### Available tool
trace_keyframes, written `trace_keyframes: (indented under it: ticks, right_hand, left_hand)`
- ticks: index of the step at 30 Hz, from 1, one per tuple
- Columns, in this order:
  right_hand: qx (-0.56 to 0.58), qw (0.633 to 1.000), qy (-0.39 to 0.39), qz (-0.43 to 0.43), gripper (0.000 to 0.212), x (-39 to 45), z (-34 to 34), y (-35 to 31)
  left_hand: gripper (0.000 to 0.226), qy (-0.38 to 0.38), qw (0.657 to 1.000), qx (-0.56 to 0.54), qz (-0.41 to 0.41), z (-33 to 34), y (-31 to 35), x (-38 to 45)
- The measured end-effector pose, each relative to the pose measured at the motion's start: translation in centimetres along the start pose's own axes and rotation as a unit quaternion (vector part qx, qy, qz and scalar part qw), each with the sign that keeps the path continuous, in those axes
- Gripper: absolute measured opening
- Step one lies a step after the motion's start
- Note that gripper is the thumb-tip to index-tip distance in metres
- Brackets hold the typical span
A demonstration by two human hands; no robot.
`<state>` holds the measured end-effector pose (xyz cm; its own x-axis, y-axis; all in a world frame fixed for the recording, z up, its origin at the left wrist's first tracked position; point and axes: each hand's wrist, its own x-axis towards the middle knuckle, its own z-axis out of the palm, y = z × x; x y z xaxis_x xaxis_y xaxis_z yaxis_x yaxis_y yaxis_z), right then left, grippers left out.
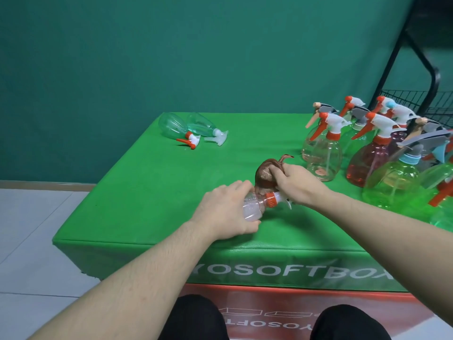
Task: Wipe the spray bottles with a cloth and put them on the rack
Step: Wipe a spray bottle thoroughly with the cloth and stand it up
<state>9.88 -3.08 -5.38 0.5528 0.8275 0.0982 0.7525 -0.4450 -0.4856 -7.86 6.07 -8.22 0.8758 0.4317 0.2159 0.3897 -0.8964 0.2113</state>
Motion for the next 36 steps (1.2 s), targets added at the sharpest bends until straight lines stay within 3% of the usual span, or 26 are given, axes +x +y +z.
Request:
trace_keyframes:
  ticks: [7,12,18,22,28,31,34,36]
  right_hand:
    - [0.210,0.967,0.086,0.117,0.050,-0.7,0.2,0.0]
    - [0.302,0.930,0.084,0.189,0.050,-1.9,0.0,0.5]
    - [0.369,0.905,0.070,0.200,0.046,-4.1,0.2,0.1]
    - [0.415,0.877,0.077,0.229,0.055,-4.9,1.1,-0.7]
    - [0.607,0.743,0.078,0.269,0.035,-5.4,2.6,-2.4]
    - [0.661,0.704,0.082,0.247,0.030,-4.9,2.6,-3.4]
    - [0.675,0.693,0.105,0.231,0.030,-3.9,2.0,-4.2]
    - [0.643,0.721,0.116,0.231,0.036,-3.2,1.8,-4.6]
  left_hand:
    - [0.077,-0.018,0.999,-0.029,-0.015,-0.2,-0.2,-0.1]
    - [0.086,-0.071,0.994,-0.074,-0.034,-1.3,-0.6,-0.2]
    - [0.081,-0.145,0.974,-0.162,-0.067,-3.1,-1.1,-0.2]
    - [0.080,-0.097,0.970,-0.204,-0.089,-2.3,-1.3,-0.3]
    - [0.077,0.015,0.959,-0.248,-0.136,0.0,0.4,-0.5]
    - [0.077,0.056,0.953,-0.256,-0.150,1.0,1.2,-0.1]
    - [0.077,0.066,0.952,-0.257,-0.153,1.3,2.1,0.4]
    - [0.077,0.068,0.950,-0.265,-0.150,1.6,2.6,0.8]
